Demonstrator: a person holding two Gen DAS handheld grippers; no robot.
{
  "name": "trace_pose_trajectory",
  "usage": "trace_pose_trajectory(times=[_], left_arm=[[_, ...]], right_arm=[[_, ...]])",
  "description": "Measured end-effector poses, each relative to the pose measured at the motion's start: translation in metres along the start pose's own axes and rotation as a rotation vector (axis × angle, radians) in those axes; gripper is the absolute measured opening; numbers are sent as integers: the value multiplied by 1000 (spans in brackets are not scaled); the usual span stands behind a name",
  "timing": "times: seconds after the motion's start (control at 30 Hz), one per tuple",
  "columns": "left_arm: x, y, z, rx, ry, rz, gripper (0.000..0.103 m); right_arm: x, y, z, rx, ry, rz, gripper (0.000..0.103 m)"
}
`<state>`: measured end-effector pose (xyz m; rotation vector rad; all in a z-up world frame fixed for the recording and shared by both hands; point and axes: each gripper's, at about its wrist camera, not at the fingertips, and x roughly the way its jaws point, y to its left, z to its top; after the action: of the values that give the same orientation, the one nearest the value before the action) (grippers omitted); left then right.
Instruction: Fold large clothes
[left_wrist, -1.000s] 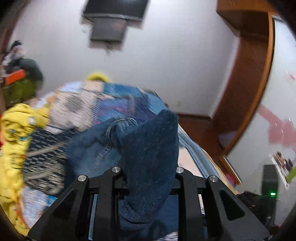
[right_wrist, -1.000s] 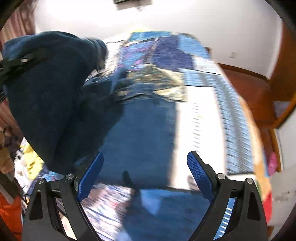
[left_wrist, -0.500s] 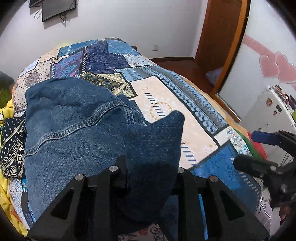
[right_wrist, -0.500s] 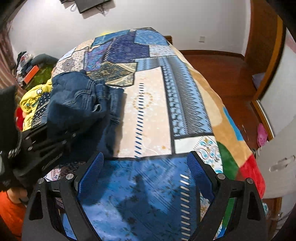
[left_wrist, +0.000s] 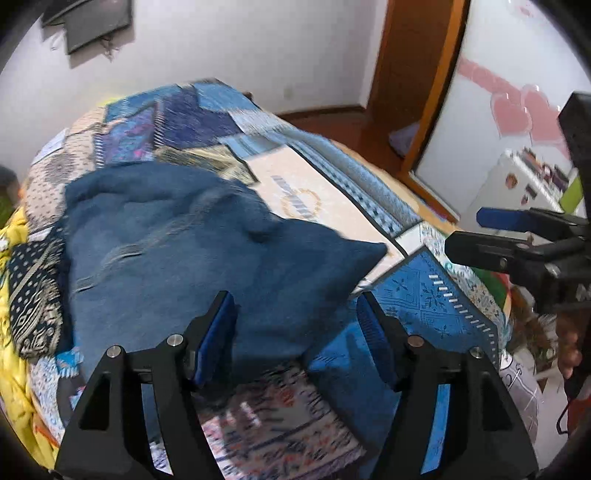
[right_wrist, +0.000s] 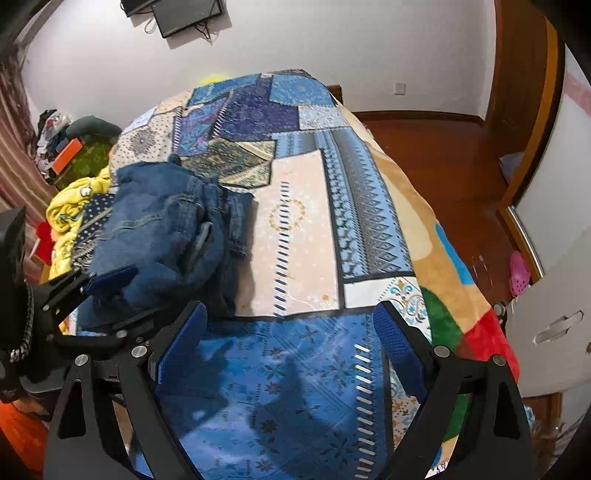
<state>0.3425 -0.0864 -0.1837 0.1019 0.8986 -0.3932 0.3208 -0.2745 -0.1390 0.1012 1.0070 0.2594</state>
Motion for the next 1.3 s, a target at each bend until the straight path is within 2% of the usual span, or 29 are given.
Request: trace_pose_trajectory(times=[0.13,0.17,0.27,0.37,0.47,0.57,0.7,0.83,0.93,1.07,1.2,1.3], left_arm=[[-25,34,-5,-47,-41,73,68],[-33,46,-7,-64,-52,98,69],[-47,77,-14,-112,-78,182,83],[-47,107,-24,-182,-63,248,86],[-35,130,-37,-251,-6,254,86],[-15,137,-51,-260,76,240,86],[-9,134,-67,-274,38,252,94],[-8,134,-75,-291,5,244,94],[-10,134,-72,-271,12,234,94],[-17,132,-58,-189,32,255,94],[-30,131,-40,-109,-7,312,94],[-38,137,-24,-98,-48,319,94]], right_arm=[[-2,20,10,-53,-6,25,90],[-2,29,15,-81,-15,25,90],[3,50,22,-135,-29,41,90],[20,69,29,-175,-12,60,90],[46,81,30,-198,43,80,90],[71,85,28,-223,97,40,90],[89,75,22,-249,121,-1,93],[82,61,13,-279,77,-34,96],[78,53,13,-265,91,-26,96],[67,56,23,-267,76,-35,96],[57,62,39,-278,23,-21,98],[58,71,56,-277,9,43,98]])
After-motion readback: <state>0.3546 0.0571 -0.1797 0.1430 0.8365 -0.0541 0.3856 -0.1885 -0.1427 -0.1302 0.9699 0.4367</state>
